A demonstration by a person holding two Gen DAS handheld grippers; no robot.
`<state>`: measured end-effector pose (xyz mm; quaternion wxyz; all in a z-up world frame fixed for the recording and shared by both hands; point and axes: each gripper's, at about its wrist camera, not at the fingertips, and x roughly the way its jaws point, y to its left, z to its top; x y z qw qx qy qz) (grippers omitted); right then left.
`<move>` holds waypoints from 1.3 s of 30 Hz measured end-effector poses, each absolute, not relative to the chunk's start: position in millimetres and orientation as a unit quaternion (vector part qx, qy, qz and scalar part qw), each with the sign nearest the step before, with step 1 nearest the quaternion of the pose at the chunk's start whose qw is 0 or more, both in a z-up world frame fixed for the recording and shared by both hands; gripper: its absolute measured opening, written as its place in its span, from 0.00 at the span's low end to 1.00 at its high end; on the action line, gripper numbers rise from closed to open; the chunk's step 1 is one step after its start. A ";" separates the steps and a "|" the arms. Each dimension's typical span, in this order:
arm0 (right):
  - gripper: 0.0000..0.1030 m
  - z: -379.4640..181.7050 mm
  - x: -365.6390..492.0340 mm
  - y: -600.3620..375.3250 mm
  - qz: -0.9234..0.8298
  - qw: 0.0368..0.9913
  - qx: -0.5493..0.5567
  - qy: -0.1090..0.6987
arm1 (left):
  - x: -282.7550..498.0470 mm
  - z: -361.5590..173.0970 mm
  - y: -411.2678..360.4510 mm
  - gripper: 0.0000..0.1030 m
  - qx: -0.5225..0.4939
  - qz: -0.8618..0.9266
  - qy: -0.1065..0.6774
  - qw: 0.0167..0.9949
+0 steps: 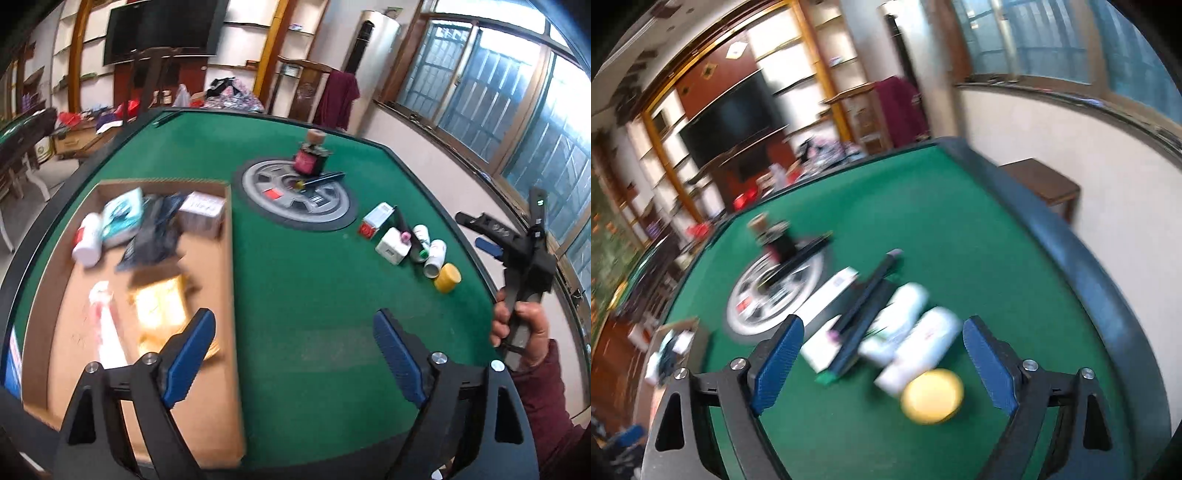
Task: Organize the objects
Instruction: 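Move both open tools back toward the remaining markers and bottles, then grasp the white barcode box with the left tool while the right tool grasps the yellow-lidded container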
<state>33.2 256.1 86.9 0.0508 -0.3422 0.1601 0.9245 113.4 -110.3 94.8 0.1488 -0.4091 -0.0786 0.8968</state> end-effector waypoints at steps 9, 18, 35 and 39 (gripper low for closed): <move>0.89 59.3 3.2 296.2 0.922 0.091 -0.335 0.169 | 42.7 107.7 -19.9 0.84 -0.396 0.898 -0.001 0.193; 0.89 50.7 10.8 326.7 0.906 0.083 -0.333 0.250 | -41.2 70.6 55.7 0.84 -0.405 0.878 0.096 0.235; 0.89 38.8 -1.6 313.9 0.890 0.053 -0.363 0.270 | -109.6 18.1 104.8 0.42 -0.463 0.830 0.122 0.287; 0.89 38.7 -2.4 314.5 0.890 0.057 -0.363 0.269 | -112.7 11.4 105.3 0.39 -0.465 0.830 0.114 0.285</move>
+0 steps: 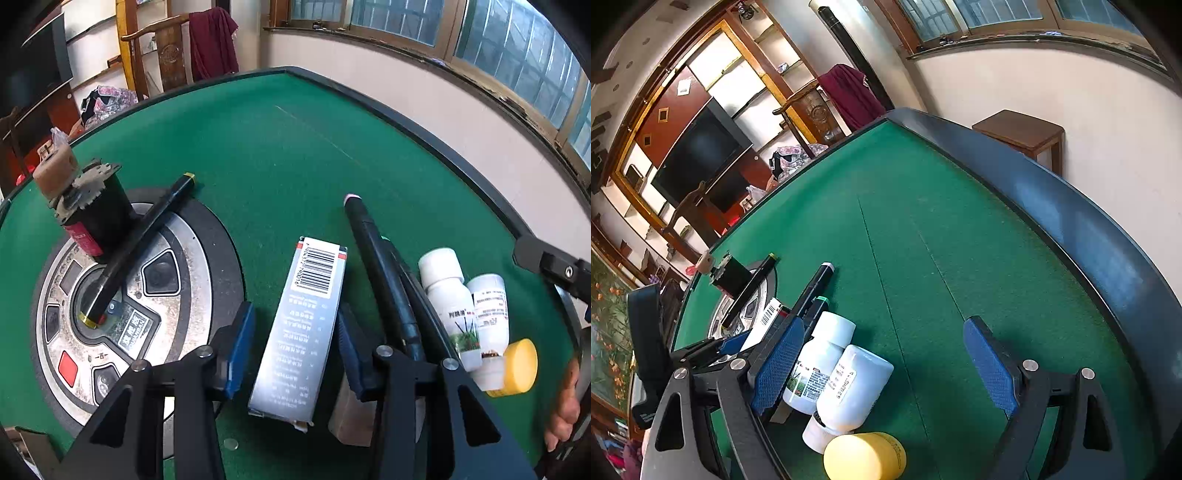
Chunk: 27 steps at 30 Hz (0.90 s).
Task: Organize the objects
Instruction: 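Grasp the white barcode box with the left tool while the right tool grasps the yellow-lidded container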
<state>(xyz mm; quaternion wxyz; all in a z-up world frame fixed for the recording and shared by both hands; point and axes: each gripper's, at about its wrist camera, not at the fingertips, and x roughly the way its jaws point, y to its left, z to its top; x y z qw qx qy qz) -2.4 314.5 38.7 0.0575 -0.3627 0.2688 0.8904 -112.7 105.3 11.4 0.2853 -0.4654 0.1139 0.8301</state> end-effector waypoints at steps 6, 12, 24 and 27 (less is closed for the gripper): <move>0.89 37.7 -3.5 313.1 0.892 0.061 -0.365 0.260 | -103.9 11.6 91.4 0.25 -0.467 0.841 0.101 0.255; 0.89 36.0 -5.4 312.1 0.894 0.069 -0.368 0.245 | -78.5 29.4 71.7 0.25 -0.450 0.858 0.082 0.235; 0.89 34.0 -8.8 308.1 0.895 0.037 -0.377 0.235 | 34.1 85.2 20.4 0.25 -0.394 0.887 -0.004 0.240; 0.89 42.7 1.0 299.0 0.902 0.025 -0.383 0.196 | 58.5 92.2 9.5 0.25 -0.386 0.891 -0.005 0.237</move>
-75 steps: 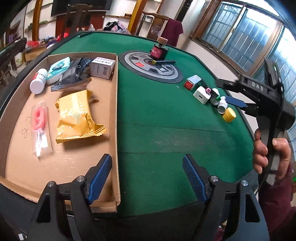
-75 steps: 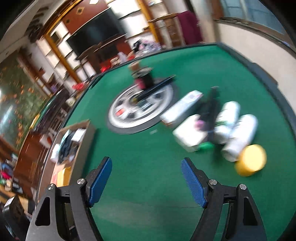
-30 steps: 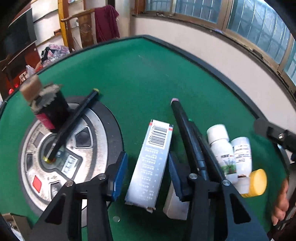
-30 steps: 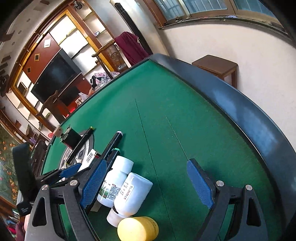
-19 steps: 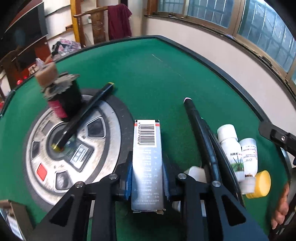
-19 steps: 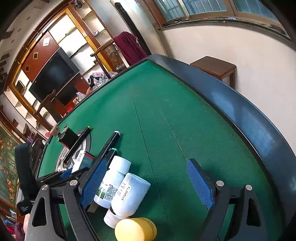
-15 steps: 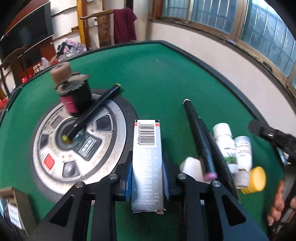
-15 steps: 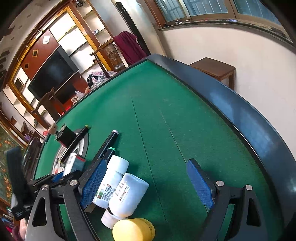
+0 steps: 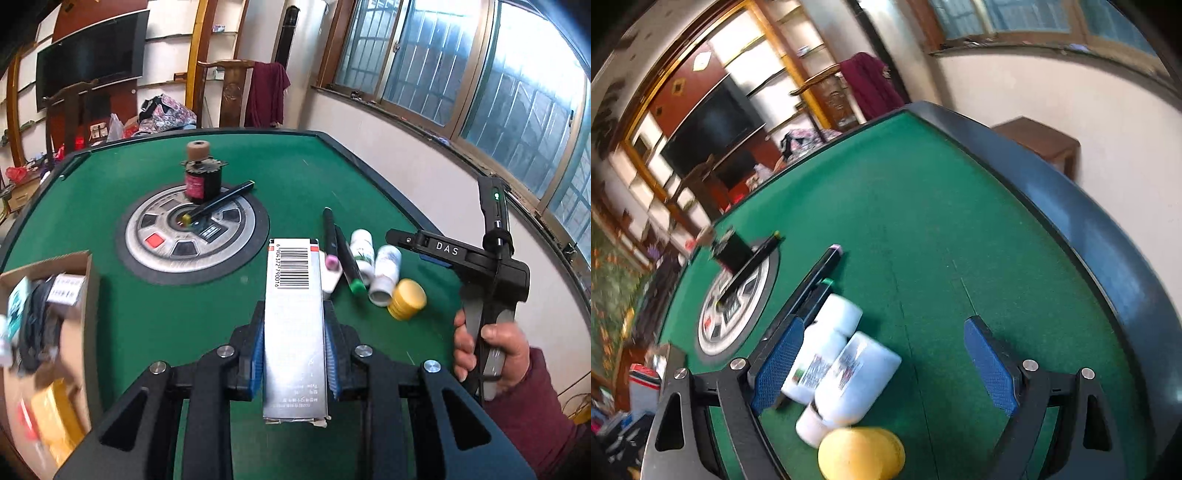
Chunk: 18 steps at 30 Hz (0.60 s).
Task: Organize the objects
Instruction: 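Grasp the white barcode box with the left tool while the right tool grasps the yellow-lidded container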
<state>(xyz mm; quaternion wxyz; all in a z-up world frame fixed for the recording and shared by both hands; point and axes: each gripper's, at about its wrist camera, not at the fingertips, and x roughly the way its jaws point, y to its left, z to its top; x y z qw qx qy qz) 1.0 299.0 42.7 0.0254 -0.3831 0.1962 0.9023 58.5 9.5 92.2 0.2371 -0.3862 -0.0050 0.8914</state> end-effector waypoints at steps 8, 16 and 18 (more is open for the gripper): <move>0.89 38.0 42.9 264.3 0.912 0.027 -0.408 0.031 | 92.2 82.5 -22.7 0.26 -0.387 0.892 -0.028 0.232; 0.60 33.1 40.8 240.4 0.908 0.014 -0.419 -0.022 | 97.2 70.0 -48.2 0.26 -0.404 0.889 -0.052 0.207; 0.52 32.6 40.7 238.0 0.908 0.006 -0.418 -0.019 | 97.5 67.8 -50.8 0.26 -0.407 0.889 -0.055 0.204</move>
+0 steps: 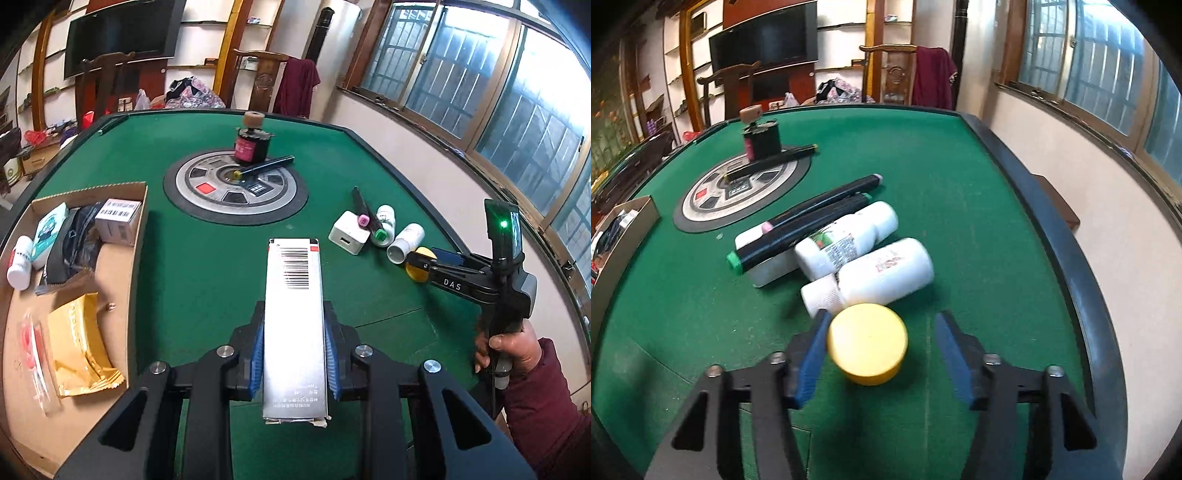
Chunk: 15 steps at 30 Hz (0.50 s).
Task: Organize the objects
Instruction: 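Grasp the white barcode box with the left tool while the right tool grasps the yellow-lidded container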
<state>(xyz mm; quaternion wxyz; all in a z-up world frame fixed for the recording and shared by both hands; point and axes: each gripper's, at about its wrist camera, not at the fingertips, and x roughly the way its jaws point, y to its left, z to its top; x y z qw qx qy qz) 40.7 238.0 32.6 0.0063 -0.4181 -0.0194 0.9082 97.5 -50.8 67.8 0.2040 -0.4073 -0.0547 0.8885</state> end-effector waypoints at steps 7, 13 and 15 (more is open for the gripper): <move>0.46 29.0 42.1 234.3 0.905 -0.005 -0.425 -0.011 | 99.1 63.4 -44.6 0.26 -0.413 0.886 -0.052 0.206; 0.42 28.3 42.7 235.8 0.904 -0.014 -0.428 0.018 | 98.2 59.6 -43.8 0.26 -0.416 0.884 -0.055 0.207; 0.42 29.2 44.2 234.0 0.902 -0.016 -0.430 0.022 | 98.6 59.7 -46.5 0.26 -0.416 0.884 -0.059 0.207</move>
